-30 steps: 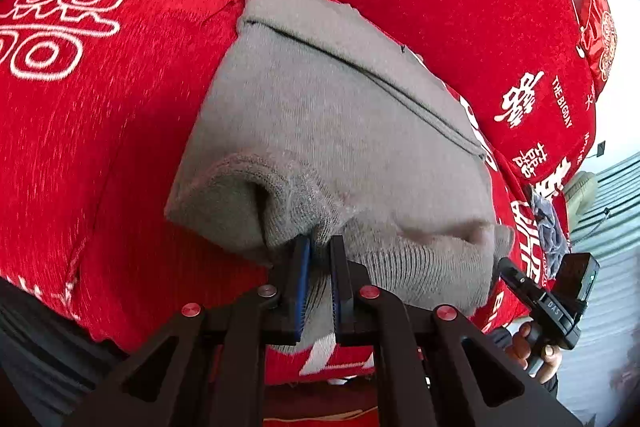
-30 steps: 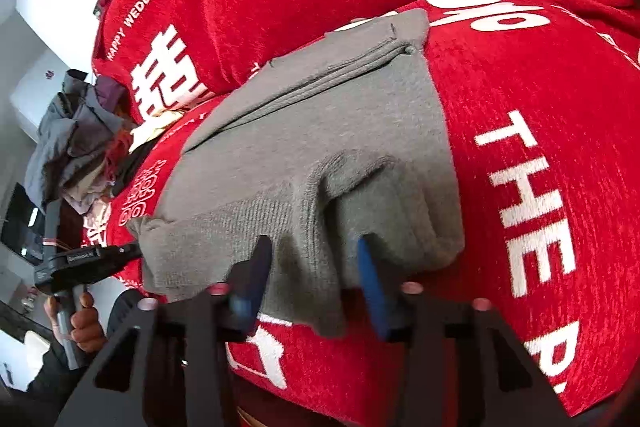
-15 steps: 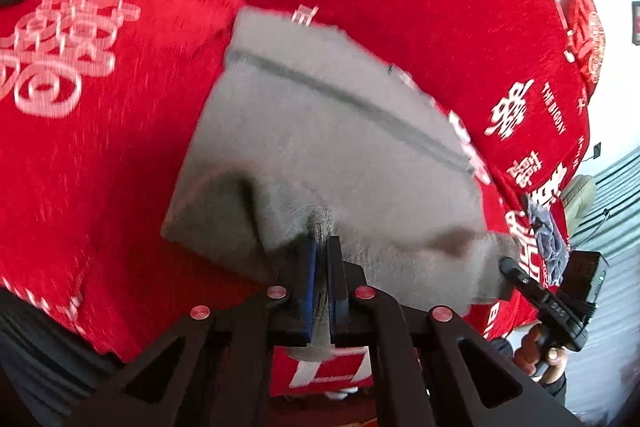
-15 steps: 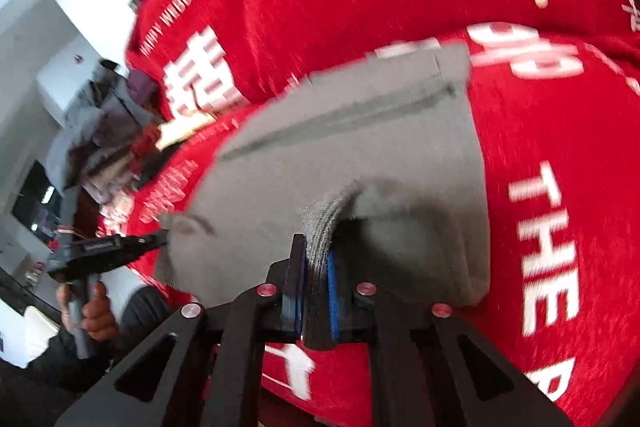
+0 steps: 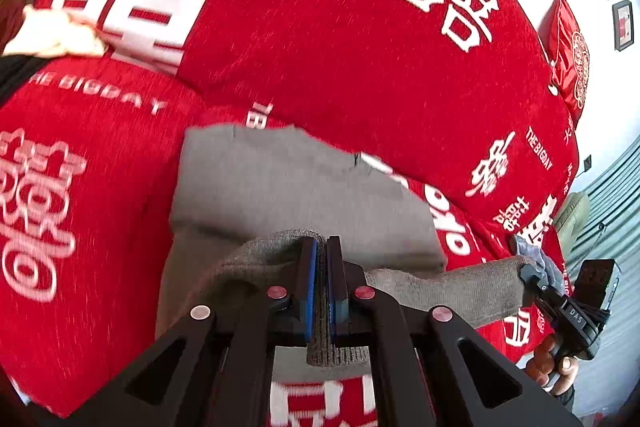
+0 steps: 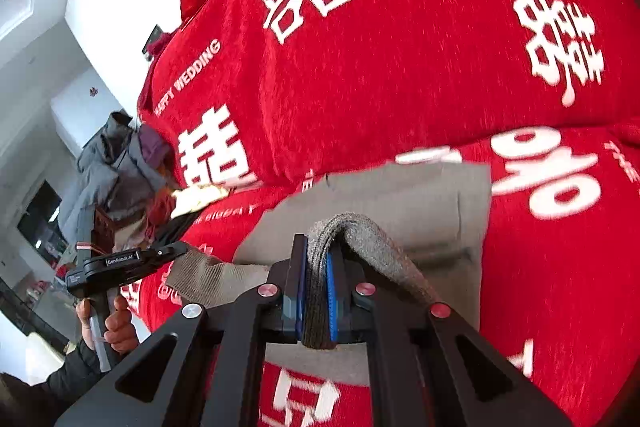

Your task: Fold small clothes

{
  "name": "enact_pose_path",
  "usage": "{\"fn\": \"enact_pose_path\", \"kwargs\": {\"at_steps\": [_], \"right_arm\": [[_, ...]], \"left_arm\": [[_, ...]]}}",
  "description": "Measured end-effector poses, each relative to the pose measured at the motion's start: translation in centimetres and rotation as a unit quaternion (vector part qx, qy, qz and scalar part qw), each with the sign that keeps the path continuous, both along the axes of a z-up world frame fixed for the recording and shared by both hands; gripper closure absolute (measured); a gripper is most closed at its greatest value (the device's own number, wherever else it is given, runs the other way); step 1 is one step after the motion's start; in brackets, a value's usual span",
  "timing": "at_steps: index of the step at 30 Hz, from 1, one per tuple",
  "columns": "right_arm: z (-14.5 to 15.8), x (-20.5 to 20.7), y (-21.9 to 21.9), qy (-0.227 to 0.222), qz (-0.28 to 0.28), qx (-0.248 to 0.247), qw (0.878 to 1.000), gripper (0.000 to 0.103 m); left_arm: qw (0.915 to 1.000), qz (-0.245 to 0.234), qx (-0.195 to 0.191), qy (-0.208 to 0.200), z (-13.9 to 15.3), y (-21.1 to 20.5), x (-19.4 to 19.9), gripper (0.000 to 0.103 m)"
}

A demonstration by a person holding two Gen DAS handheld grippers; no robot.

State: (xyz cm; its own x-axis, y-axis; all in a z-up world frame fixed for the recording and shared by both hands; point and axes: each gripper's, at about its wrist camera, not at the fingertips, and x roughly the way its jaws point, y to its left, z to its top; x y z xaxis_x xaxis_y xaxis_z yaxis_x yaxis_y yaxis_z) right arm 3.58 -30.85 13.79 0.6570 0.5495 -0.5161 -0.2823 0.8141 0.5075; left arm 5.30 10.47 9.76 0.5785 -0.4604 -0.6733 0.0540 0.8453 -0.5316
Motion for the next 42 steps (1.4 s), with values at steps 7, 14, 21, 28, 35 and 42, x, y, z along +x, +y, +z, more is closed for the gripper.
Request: {"fn": "enact_pose_path", "kwargs": {"at_steps": [7,14,21,28,35,42], "right_arm": [[1.4,7.6,-1.2,-0.003,-0.034,0.011,0.999,0.094],[-5.0,16.7,-1.6,0.083,-0.077,-0.008,0.994,0.094],[-12.7,21.8,-2.6,0.198,-0.111,0.008,0.974,0.089],[-10.8,19.7,-5.7,0.179,-0.141,0.083,0.97,0.035],[-8.7,16.2,-2.0,0.14,-0.085,-0.095,0.982,0.03],[-10.8,16.8,4.1,0.116,0.008,-0.256,0.96,0.031]], "left_arm": [[0.9997,0.015,-0.004,-0.018,1.8,0.5,6.9,0.098],[0.9973,0.045,0.003,0.057,-5.2,1.1,15.4,0.098],[0.9788,0.063,-0.085,0.175,-13.2,3.3,19.7,0.097],[0.9821,0.038,-0.111,0.148,-10.3,5.3,18.0,0.097],[0.9977,0.021,0.039,0.052,-6.2,1.9,11.7,0.002],[0.9817,-0.139,0.126,0.03,-7.5,-5.9,10.9,0.002]]}}
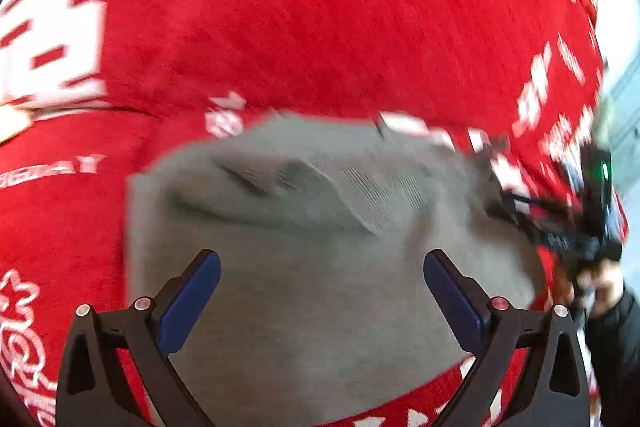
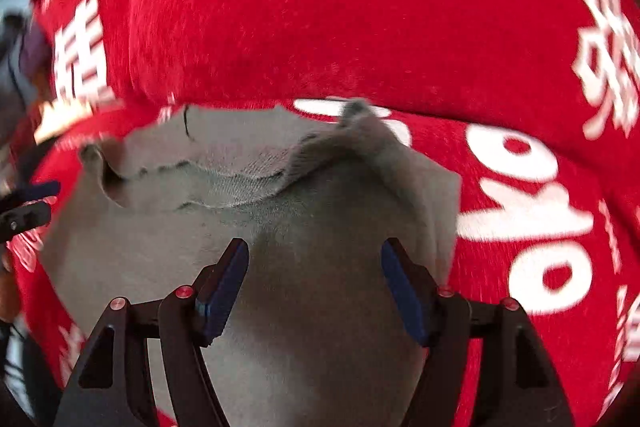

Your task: Fold small clothes

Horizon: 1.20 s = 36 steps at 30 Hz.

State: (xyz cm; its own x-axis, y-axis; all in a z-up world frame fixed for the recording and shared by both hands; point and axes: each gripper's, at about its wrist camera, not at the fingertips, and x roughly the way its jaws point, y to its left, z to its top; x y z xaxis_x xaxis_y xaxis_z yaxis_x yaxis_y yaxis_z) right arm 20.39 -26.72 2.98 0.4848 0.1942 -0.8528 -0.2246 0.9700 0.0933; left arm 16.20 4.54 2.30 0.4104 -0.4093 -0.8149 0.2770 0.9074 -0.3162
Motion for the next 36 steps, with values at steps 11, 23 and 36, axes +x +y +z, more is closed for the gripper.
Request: {"fn": "enact_pose_path", "kwargs": {"at_steps": [11,23,36], "right_arm": [[-2.3,8.4,-2.0,0.029,-0.117,0.041,0.992,0.032],[0.2,3.2,-0.4,-0.012,-0.111,0.036,0.993,0.031],[-2.0,1.4,-5.3,0.016,-0.147,-0.023,0.989,0.027]], "left_arm": [[0.9792,0.186,-0.051,0.062,-3.6,7.1,10.7,0.002],[0.9899,0.136,-0.036,0.019,-0.2,6.3,3.6,0.002],[0.974,0.169,0.149,0.023,-3.2,4.1,6.3,0.002]]}}
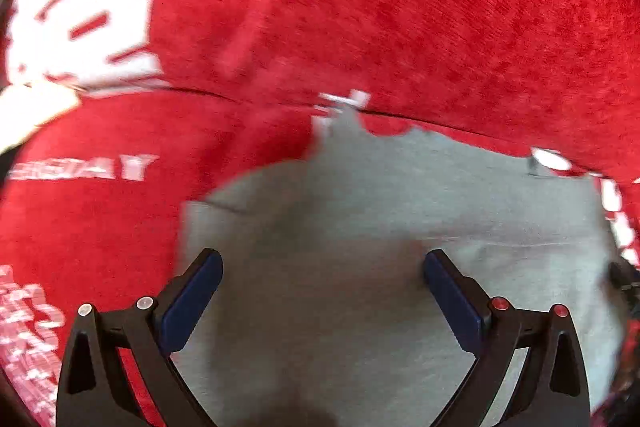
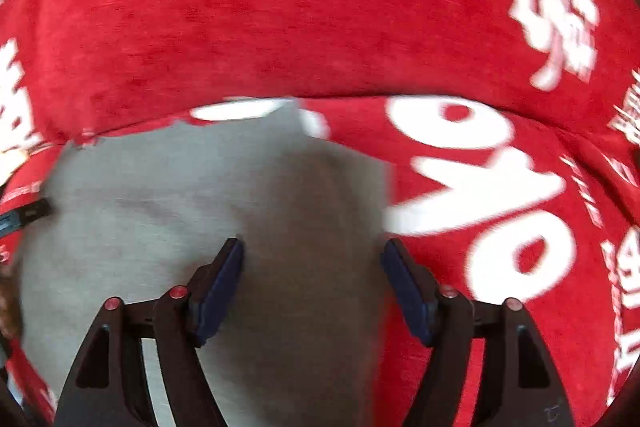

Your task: Fold small clothes

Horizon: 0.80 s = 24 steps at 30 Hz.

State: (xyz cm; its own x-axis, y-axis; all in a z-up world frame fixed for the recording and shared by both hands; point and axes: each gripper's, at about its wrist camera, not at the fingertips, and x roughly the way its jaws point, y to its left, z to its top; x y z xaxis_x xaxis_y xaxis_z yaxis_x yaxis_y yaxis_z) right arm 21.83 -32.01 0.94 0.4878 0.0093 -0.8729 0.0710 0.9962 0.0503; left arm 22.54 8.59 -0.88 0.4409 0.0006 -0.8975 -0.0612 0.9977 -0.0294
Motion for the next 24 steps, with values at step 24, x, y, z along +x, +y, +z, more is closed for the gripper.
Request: {"fn": "enact_pose_path", "kwargs": {"at_steps": [24], "right_arm": [[0.4,-4.0,8.4,-0.011,0.068,-0.045,0.997,0.027]], "left_arm": [[0.9992,-0.003,-0.04,-0.003,-0.4,-1.2,-6.7,0.0]]}}
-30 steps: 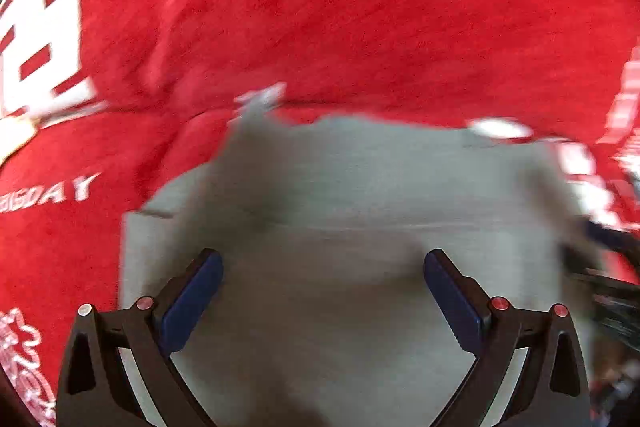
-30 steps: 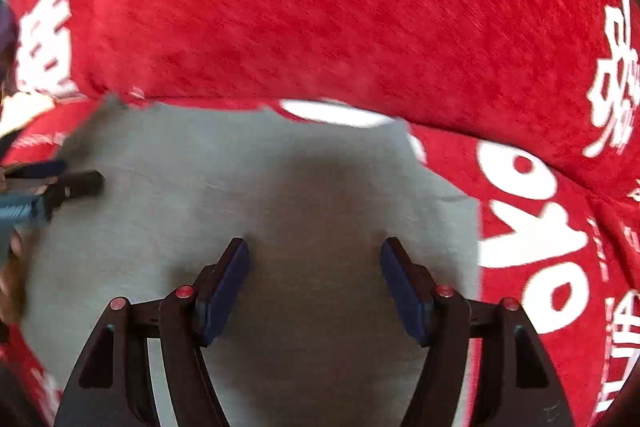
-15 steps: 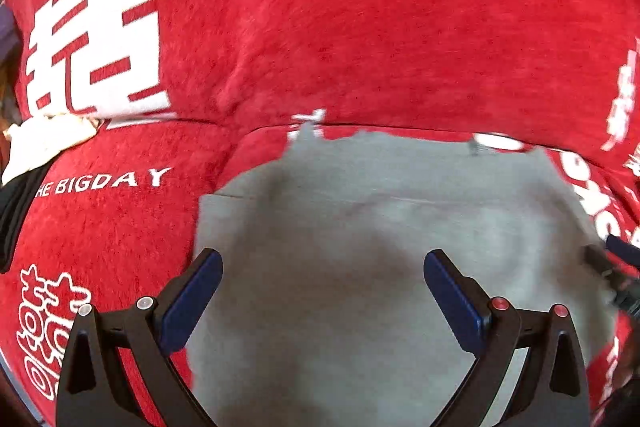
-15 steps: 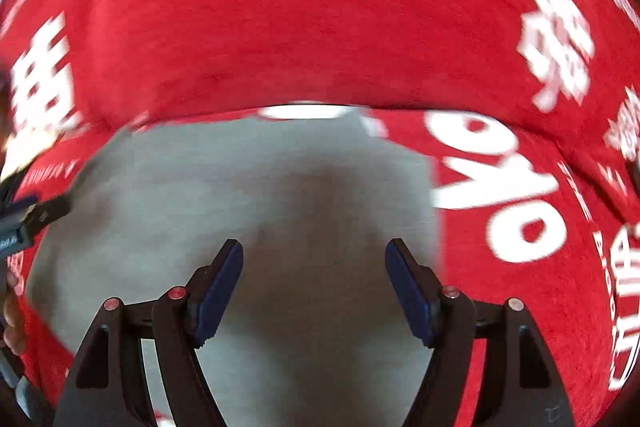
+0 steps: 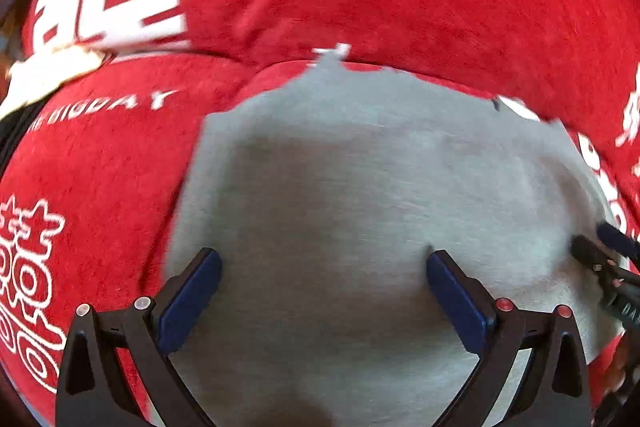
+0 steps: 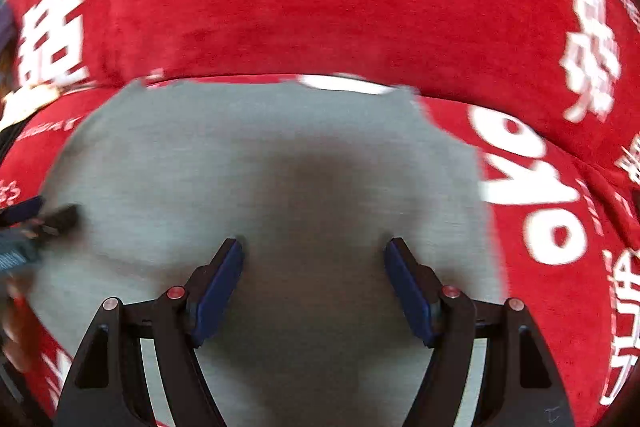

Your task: Fold small clothes

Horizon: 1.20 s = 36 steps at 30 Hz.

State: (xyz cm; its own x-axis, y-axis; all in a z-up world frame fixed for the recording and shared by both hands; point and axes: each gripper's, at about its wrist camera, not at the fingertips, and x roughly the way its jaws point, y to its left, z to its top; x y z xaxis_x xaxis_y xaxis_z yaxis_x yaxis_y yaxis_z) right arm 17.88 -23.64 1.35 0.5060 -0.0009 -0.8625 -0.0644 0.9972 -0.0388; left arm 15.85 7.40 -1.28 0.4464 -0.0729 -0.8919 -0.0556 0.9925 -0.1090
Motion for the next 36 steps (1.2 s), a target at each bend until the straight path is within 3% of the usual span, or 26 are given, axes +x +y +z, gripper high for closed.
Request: {"fn": "enact_pose_path", "kwargs": {"at_steps": [2,4,7,8,10,14,17,21,25,29,31,33,36], "right_arm": [[0.0,-0.4,-3.3,0.0,-0.023,-0.003,1.0,0.027],[0.0,-0.9,-6.8,0.006,-0.061,0.016,0.998,0.025],[0.7,-2.1,-10.6,0.012,-0.115,0.076,0.99,0.025],[1.2,-2.7,-10.7,0.008,-0.132,0.063,0.989,0.025],[2.9,-4.3,-9.1,-0.018,-0.126,0.038,0.991,0.025],[4.3,-7.1,-2.8,-0.041,-0.058,0.064,0.995,0.025],[3.7,-8.6,3.7,-0.033,0.026,0.036,0.998,0.025],[0.5,-8.1,5.7,-0.003,0.053,0.001,0.999,0.025],[-0.3,-8.5,0.1,-0.008,0.003,0.025,1.0,0.025],[0.2,-9.7,-5.4,-0.016,-0.026,0.037,0.999,0.026],[0.4,-10.3,-6.9,-0.018,-0.023,0.043,0.999,0.025],[0.4,-10.7,-7.6,-0.003,-0.053,0.005,0.999,0.024],[1.5,-11.6,-9.0,-0.013,-0.081,0.047,0.996,0.024]], "left_arm": [[0.9999,-0.002,-0.011,0.001,0.3,1.1,-0.2,0.0],[0.9997,0.012,0.023,-0.001,0.4,2.0,-0.4,0.0],[0.9987,0.043,-0.014,0.023,0.3,4.4,-0.9,0.0],[0.9977,0.063,-0.013,0.022,0.7,5.0,-1.4,0.0],[0.9976,0.069,-0.003,0.002,1.9,4.9,-2.8,0.0],[0.9996,0.017,0.0,-0.023,3.3,0.8,-5.7,0.0],[0.999,-0.028,0.019,-0.029,3.1,-2.9,-7.1,0.0],[0.9986,-0.036,0.038,0.005,0.1,-3.7,-7.3,0.0],[0.9997,-0.021,0.007,-0.004,0.2,-1.1,-8.3,0.0],[0.9995,-0.03,0.002,-0.007,0.0,0.5,-9.1,0.0],[0.999,-0.042,0.008,-0.01,-0.1,0.4,-9.7,0.0],[0.9991,-0.041,0.011,0.0,-0.1,0.5,-10.0,0.0],[0.9998,-0.02,0.007,-0.001,0.9,1.1,-10.5,0.0]]}}
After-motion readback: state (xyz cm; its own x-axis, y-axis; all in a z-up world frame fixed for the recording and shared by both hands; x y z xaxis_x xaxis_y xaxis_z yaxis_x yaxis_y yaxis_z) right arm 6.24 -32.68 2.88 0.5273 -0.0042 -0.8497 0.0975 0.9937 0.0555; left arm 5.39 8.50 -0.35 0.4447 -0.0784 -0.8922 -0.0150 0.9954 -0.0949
